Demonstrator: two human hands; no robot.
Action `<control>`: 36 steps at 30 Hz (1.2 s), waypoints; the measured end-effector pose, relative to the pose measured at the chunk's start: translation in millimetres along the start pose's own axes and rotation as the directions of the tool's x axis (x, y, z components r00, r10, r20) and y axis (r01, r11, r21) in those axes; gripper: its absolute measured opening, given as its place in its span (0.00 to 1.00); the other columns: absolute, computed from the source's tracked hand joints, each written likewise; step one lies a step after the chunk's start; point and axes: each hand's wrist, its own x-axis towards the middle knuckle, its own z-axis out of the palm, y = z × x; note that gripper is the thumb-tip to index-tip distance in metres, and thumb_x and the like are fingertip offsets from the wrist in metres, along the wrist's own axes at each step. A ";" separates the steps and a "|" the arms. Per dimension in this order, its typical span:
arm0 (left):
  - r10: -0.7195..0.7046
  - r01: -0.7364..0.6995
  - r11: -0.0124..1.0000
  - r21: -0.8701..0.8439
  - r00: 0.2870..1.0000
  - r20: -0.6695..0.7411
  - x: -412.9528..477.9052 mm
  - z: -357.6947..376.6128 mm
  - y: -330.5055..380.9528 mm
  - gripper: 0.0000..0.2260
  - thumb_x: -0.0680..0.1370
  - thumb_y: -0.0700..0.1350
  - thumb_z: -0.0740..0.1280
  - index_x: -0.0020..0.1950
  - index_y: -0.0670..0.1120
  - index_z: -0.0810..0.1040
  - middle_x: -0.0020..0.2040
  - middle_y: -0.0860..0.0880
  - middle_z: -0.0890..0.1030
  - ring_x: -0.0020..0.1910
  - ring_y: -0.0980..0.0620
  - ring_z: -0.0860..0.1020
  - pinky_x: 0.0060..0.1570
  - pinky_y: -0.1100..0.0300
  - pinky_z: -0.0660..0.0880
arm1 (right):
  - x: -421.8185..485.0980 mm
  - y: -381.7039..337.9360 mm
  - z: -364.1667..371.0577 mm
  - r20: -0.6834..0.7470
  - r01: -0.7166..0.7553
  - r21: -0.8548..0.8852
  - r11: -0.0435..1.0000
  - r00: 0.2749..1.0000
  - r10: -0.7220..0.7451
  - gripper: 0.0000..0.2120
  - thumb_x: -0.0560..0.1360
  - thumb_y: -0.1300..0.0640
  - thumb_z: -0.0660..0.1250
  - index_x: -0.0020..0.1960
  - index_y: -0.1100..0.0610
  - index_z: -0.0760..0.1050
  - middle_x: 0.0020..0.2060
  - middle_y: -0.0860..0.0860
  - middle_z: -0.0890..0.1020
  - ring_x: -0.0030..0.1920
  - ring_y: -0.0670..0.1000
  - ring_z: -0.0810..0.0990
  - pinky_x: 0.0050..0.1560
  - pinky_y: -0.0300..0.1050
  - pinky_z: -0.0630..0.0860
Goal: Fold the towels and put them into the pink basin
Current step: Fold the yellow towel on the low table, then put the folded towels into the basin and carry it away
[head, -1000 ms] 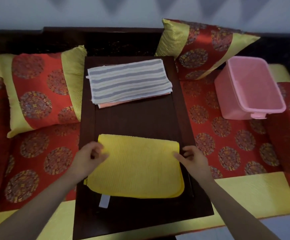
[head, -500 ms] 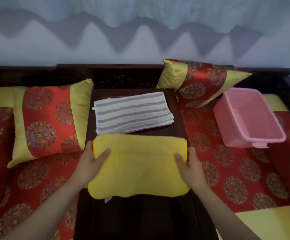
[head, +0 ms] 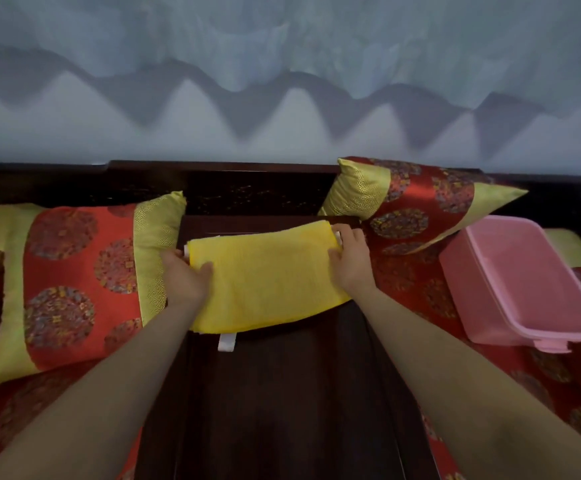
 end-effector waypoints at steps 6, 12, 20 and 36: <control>0.474 -0.563 0.674 0.478 0.826 0.306 -10.9 24.2 -40.3 0.30 0.79 0.59 0.54 0.77 0.47 0.53 0.78 0.46 0.52 0.77 0.47 0.49 0.72 0.39 0.53 | -12.9 26.2 22.5 0.341 0.357 -0.431 0.829 0.915 -0.216 0.26 0.79 0.39 0.46 0.76 0.41 0.49 0.78 0.46 0.48 0.78 0.52 0.45 0.75 0.60 0.43; 0.391 -0.557 0.598 0.576 0.830 0.397 -3.4 30.5 -56.4 0.34 0.76 0.66 0.40 0.78 0.50 0.43 0.78 0.52 0.41 0.76 0.55 0.37 0.73 0.40 0.41 | -19.7 39.1 38.9 0.357 0.229 -0.544 0.808 0.934 -0.024 0.32 0.76 0.33 0.35 0.76 0.43 0.34 0.76 0.42 0.34 0.75 0.48 0.31 0.70 0.66 0.30; 0.362 -0.551 0.653 0.519 0.830 0.425 -35.6 0.3 -8.6 0.31 0.80 0.59 0.47 0.78 0.46 0.43 0.79 0.49 0.45 0.77 0.53 0.41 0.74 0.43 0.41 | -50.6 12.1 -20.4 0.205 0.077 -0.418 0.905 0.979 0.012 0.34 0.79 0.38 0.49 0.78 0.53 0.45 0.78 0.49 0.47 0.77 0.49 0.41 0.75 0.61 0.40; 0.514 -0.703 0.688 0.182 0.649 0.561 -244.6 100.3 184.4 0.27 0.80 0.48 0.58 0.76 0.42 0.55 0.76 0.41 0.59 0.75 0.43 0.57 0.73 0.48 0.56 | -122.4 155.0 -319.1 -0.090 -0.227 -0.490 0.842 0.974 0.210 0.34 0.68 0.43 0.69 0.71 0.52 0.65 0.71 0.54 0.68 0.70 0.58 0.64 0.69 0.60 0.61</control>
